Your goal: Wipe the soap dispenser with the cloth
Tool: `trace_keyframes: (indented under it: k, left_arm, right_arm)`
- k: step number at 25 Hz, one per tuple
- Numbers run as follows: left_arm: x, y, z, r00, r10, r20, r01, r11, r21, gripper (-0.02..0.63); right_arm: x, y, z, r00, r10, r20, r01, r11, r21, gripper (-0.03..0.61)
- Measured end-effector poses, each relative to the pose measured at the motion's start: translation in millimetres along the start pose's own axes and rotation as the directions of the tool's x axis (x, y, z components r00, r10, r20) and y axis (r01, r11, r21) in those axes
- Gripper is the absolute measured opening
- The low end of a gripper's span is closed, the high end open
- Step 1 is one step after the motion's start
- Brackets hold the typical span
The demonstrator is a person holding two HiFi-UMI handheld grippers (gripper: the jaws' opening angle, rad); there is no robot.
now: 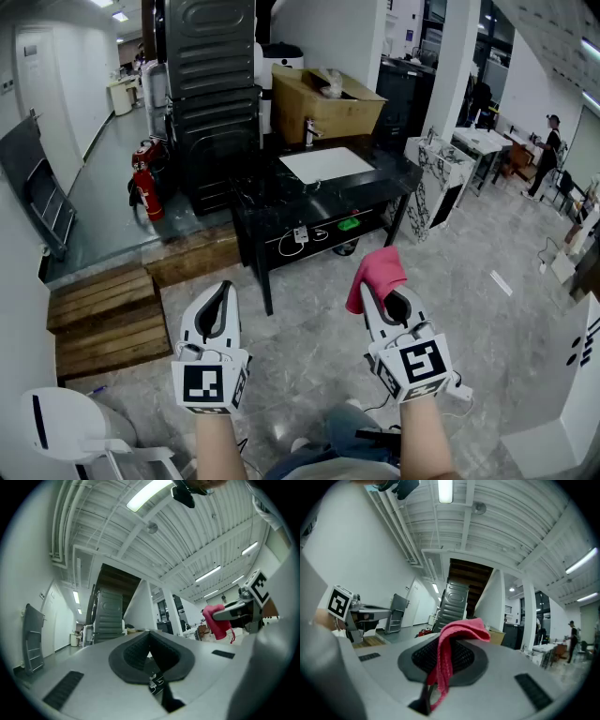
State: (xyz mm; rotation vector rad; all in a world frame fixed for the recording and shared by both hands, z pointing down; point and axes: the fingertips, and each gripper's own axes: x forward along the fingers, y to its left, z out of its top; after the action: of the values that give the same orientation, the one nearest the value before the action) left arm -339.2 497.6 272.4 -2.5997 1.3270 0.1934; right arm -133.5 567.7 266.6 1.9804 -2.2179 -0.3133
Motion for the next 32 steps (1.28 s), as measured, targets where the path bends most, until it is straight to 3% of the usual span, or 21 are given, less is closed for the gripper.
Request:
trace_keyframes:
  k: [6,14,27,28,29,32]
  left_arm:
    - [18,10,-2,1.000,-0.007,0.006,0.007,1.000,0.011,0.012]
    - [72,13,-18,1.000,-0.020,0.000,0.020,0.999,0.029,0.012]
    - [279,21,-68,0.999,-0.035,-0.004,0.034,0.999,-0.033,0.016]
    - [296,22,-72,0.999,-0.047,-0.004,0.047,0.998,-0.046,0.046]
    - [312,22,-75,0.998,-0.059,-0.003,0.059,0.997,-0.058,0.115]
    - [354,25,-86,0.999,-0.053,0.008,0.054,0.995,-0.079,0.203]
  right_arm:
    - [29,5,-2,1.000,0.028,-0.011,-0.028,0.999,-0.034,0.046]
    - [79,-23,-17,0.999,0.044,0.029,-0.044,0.999,0.024,0.048]
    - [252,-136,-67,0.993,0.113,0.038,-0.115,0.990,0.081,0.048]
    - [266,-145,-68,0.992,0.120,0.038,-0.122,0.989,0.078,0.048]
    - [280,-154,-70,0.991,0.125,0.040,-0.128,0.989,0.074,0.049]
    - [315,-178,-77,0.989,0.137,0.048,-0.140,0.987,0.075,0.049]
